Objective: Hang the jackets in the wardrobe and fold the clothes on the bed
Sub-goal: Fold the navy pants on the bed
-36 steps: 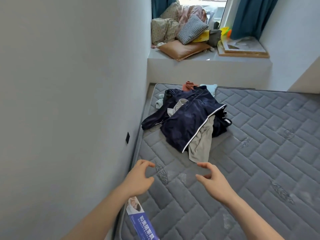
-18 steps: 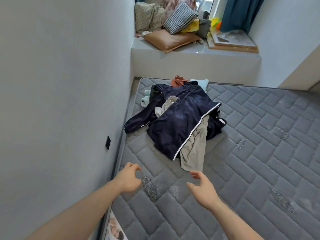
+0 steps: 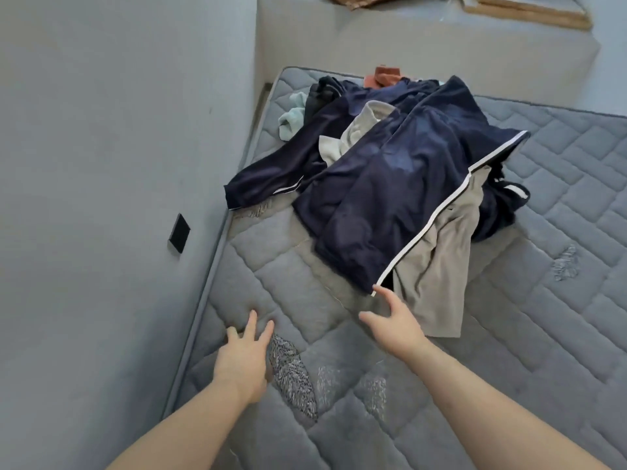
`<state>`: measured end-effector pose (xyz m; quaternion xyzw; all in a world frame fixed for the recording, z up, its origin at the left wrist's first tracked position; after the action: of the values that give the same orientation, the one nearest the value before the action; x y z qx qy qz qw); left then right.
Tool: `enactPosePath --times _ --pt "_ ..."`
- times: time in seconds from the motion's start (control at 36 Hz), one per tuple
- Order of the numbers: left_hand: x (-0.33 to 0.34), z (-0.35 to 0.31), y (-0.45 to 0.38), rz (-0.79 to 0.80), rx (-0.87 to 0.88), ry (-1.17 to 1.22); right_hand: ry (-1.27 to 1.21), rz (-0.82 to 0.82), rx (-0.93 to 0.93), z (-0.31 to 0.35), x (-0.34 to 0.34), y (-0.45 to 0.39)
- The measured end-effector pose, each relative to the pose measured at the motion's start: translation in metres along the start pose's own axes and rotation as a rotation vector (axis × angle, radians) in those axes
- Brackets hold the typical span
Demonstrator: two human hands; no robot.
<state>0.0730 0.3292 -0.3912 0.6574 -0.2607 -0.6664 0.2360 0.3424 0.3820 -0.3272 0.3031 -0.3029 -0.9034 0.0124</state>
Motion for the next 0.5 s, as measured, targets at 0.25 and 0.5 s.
enactPosePath --times 0.25,0.5 --pt "0.002 -0.005 -0.006 -0.04 0.009 -0.051 -0.369 -0.096 0.105 -0.002 0.026 -0.059" --pt "-0.003 0.01 0.014 0.12 0.098 0.202 -0.154 -0.396 -0.23 0.044 -0.02 0.018"
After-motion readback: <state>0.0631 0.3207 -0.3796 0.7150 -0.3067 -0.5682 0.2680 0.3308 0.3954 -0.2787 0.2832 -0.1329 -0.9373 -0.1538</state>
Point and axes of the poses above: each hand's wrist, its own y-axis away from the middle knuckle, its own x-axis out of the palm, z = x × y, the point moved 8 cm from there along -y, towards the middle knuckle, and after that the axes turned 2 degrees about y, right-handed, at the moved point
